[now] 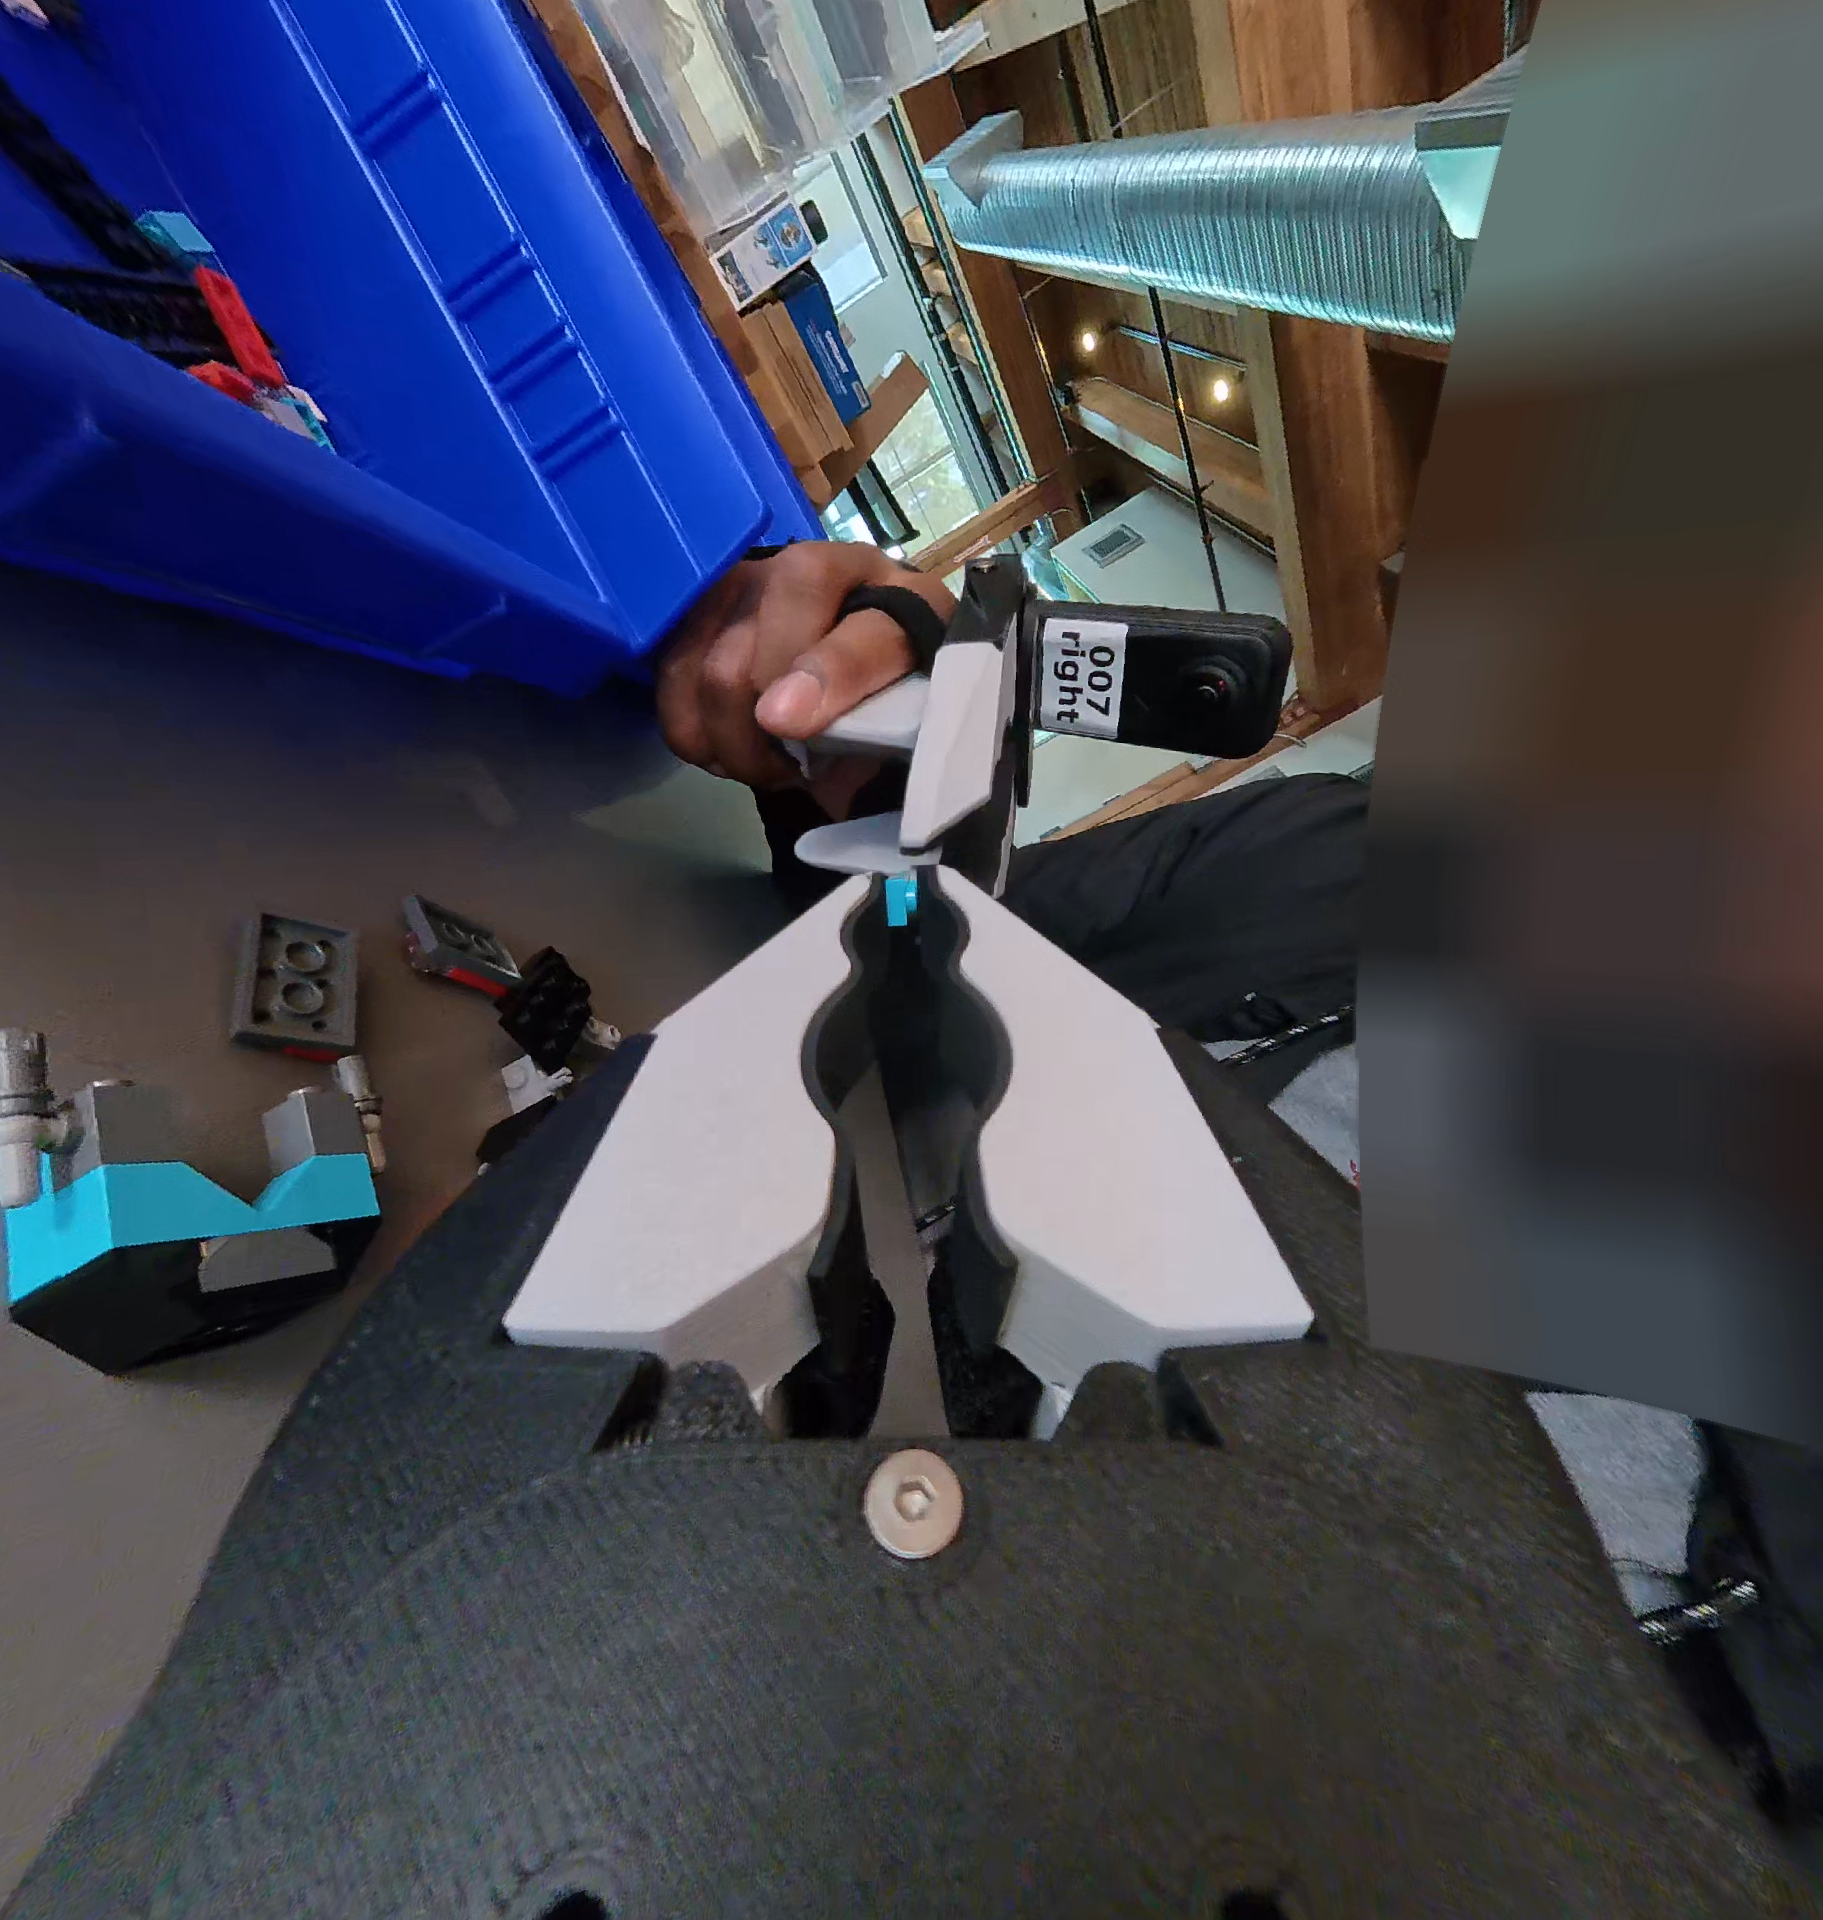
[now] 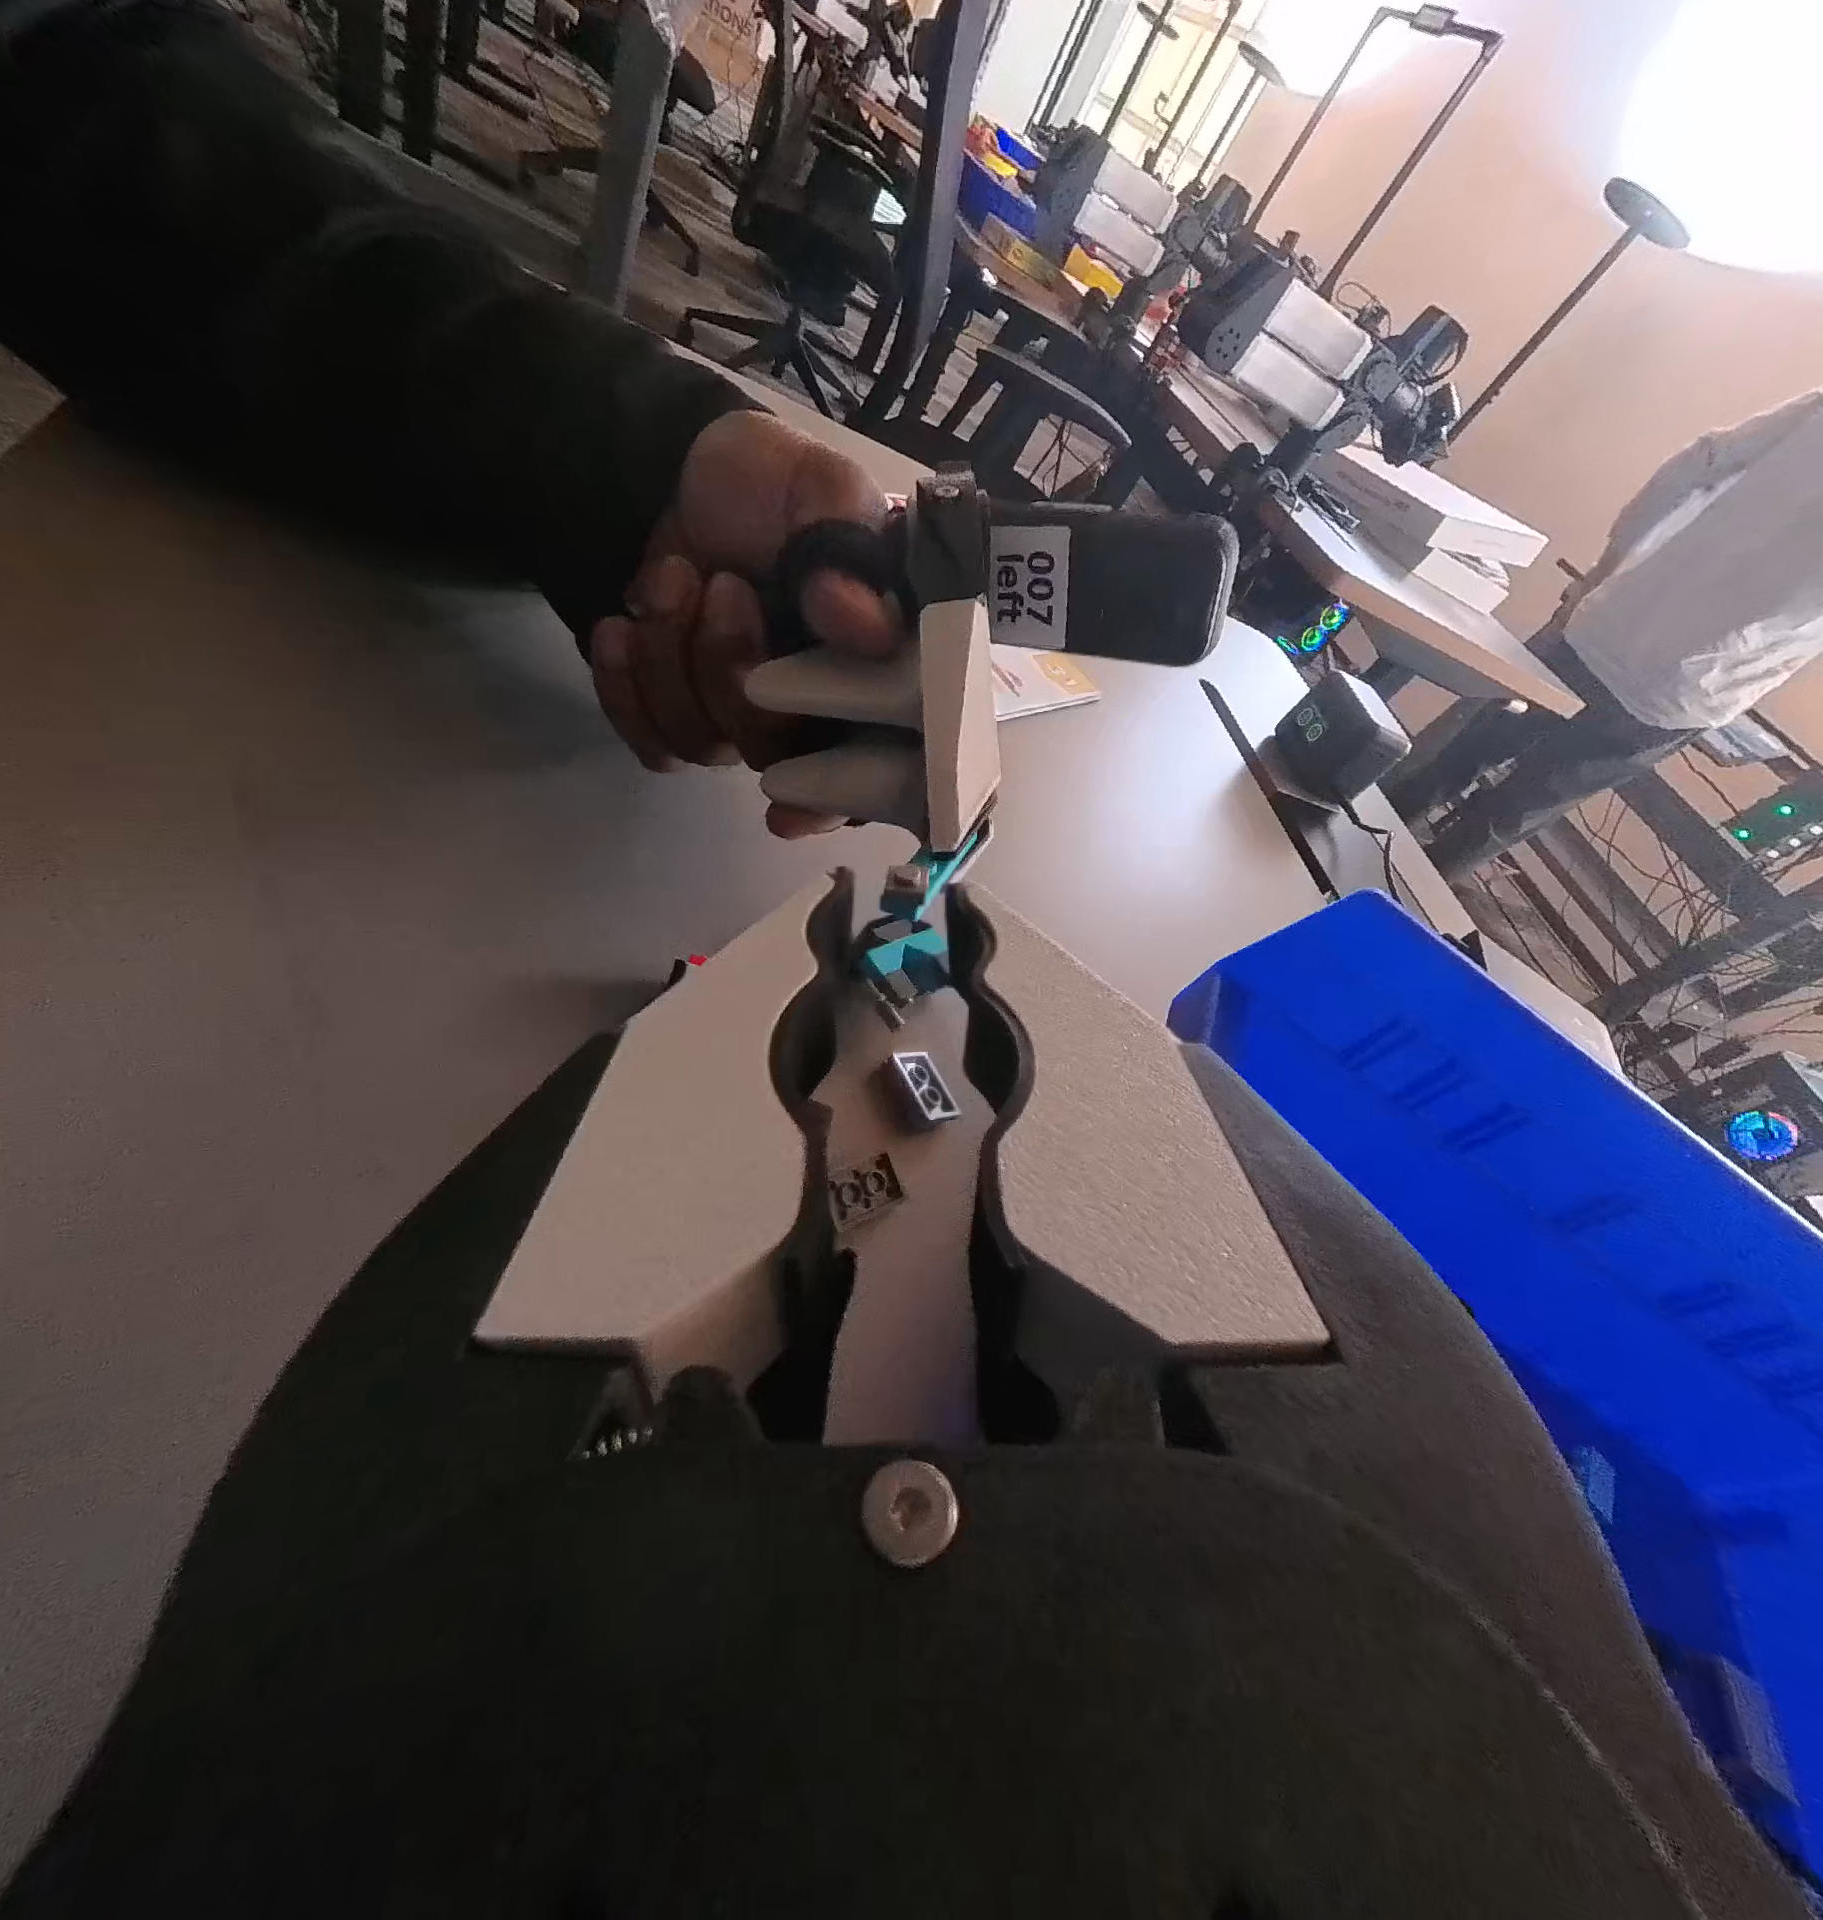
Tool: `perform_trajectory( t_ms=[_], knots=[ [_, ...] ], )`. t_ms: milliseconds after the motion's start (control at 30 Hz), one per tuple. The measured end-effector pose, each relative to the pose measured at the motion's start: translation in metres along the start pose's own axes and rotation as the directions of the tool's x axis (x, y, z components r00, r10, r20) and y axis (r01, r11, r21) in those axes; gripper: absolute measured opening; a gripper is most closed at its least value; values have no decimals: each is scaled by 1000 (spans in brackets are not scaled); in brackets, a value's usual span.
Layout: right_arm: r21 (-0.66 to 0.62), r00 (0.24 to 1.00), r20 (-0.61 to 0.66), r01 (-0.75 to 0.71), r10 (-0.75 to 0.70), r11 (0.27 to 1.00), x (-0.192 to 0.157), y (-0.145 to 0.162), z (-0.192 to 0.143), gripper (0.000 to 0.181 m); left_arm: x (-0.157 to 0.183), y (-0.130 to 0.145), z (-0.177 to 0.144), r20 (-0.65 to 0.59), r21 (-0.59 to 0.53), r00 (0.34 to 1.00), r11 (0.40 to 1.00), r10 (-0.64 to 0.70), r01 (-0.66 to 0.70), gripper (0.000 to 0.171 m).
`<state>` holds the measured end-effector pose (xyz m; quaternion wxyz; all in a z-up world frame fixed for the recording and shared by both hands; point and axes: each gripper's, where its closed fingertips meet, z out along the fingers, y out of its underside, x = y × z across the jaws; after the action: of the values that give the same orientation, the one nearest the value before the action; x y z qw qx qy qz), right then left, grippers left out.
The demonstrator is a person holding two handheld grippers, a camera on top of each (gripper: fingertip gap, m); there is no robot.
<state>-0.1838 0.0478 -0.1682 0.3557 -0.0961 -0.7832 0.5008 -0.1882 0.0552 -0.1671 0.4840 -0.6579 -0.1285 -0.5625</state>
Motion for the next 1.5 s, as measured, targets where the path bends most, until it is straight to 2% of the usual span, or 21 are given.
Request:
perform_trajectory(
  t_ms=[367, 567, 700, 767, 867, 933, 1000, 1100, 1233, 1500],
  knots=[
    [16, 1000, 31, -6, 5, 1000, -5, -3, 0, 9, 2, 6, 2, -21, -32, 1000, 999, -14, 13, 5],
    [32, 991, 137, 7, -12, 999, -21, -5, -5, 9, 5, 21, 7, -36, -124, 999, 992, -8, 3, 4],
    [39, 966, 255, -45, 34, 998, -36, -7, -11, 9, 9, 37, 12, -48, -207, 999, 978, 11, -21, 4],
    [32, 962, 269, -54, 44, 998, -38, -6, -12, 9, 9, 39, 14, -44, -216, 999, 976, 19, -28, 5],
    [31, 987, 158, -29, 24, 999, -21, -6, -9, 10, 6, 22, 10, -15, -137, 997, 988, 75, -76, 5],
    [75, 999, 33, -29, 27, 997, -2, -14, -8, 26, -1, 6, 5, 74, -61, 987, 989, 143, -138, 5],
    [122, 996, -72, -50, 59, 991, 12, -23, -7, 30, -3, -9, 1, 149, 5, 963, 974, 224, -227, 5],
    [67, 973, -227, -29, 44, 997, 26, -16, 0, 30, 0, -20, -1, 223, 46, 934, 954, 280, -297, 5],
    [18, 931, -356, -75, 76, 997, 39, -8, 4, 28, 1, -27, -3, 303, 72, 896, 929, 325, -362, 5],
    [-107, 916, -399, -11, -32, 994, 36, 3, 10, 13, -2, -28, -2, 397, 39, 835, 902, 381, -430, 5]
  ],
)
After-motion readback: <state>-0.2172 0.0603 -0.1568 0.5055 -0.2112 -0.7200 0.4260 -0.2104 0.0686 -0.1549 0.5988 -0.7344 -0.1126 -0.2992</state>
